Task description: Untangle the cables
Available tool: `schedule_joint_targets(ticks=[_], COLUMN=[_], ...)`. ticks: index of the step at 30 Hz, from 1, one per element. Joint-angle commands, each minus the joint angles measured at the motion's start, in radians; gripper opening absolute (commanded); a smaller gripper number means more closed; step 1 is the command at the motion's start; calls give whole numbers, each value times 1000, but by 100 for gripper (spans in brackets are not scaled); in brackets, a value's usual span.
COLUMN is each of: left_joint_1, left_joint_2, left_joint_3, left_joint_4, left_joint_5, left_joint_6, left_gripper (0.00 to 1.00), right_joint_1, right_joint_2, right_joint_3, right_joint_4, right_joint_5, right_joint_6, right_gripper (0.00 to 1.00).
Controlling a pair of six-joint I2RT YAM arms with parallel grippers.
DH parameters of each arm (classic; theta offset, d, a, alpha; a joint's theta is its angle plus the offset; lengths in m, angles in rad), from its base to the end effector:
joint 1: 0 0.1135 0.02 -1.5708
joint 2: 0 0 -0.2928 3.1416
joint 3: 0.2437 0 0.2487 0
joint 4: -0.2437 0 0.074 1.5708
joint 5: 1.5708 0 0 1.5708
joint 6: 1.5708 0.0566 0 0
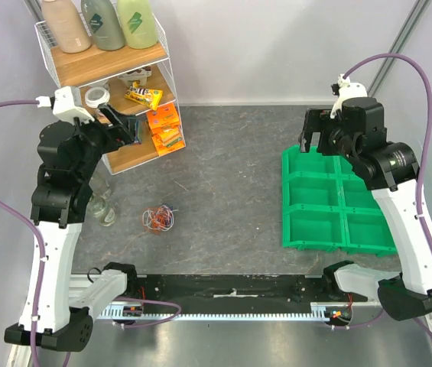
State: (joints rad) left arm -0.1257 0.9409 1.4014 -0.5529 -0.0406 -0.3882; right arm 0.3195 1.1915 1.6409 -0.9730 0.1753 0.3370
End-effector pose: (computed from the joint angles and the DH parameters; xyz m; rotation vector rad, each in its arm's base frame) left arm 0.1660 -0.0187 0.4991 -0.2499 1.6566 -0.3552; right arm 0.2075 0.0582 0.4795 0.1243 2.0891 0.2152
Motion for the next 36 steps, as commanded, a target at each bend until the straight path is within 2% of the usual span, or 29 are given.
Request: schedule_joint_targets(ticks=[1, 6, 13, 18, 25, 30, 34, 36], left_joint_1=[-2, -73, -362, -380, -385, -388, -387, -387], left_joint_2=[22, 76, 189, 289, 248, 190, 237, 274], left_joint_3=[19, 13, -25, -106, -312, -465, -504, -495], left_joint_4=[-39, -129, -291, -381, -404, -449, -412, -383], left_joint_5=[94, 107, -110, -104, -99, -102, -102, -113], left_joint_6=[-11, -41, -83, -135, -234, -330, -350, -350], left_gripper=[89, 91, 90, 81, 76, 76, 78, 71], right_joint_1=[18, 84, 321, 366, 366, 365, 366, 366], right_joint_2=[23, 104, 270, 333, 304, 298, 293, 304], right_joint_3=[5, 5, 40, 45, -50, -93, -119, -118], right_joint_4=[-32, -58, -136, -164, -122, -99, -47, -41], right_joint_5=[1, -40, 131, 158, 46, -80, -143, -160], right_joint_6=[19, 34, 120, 238, 194, 158, 154, 155], right_gripper=[98, 98, 98, 98, 98, 98, 98, 98])
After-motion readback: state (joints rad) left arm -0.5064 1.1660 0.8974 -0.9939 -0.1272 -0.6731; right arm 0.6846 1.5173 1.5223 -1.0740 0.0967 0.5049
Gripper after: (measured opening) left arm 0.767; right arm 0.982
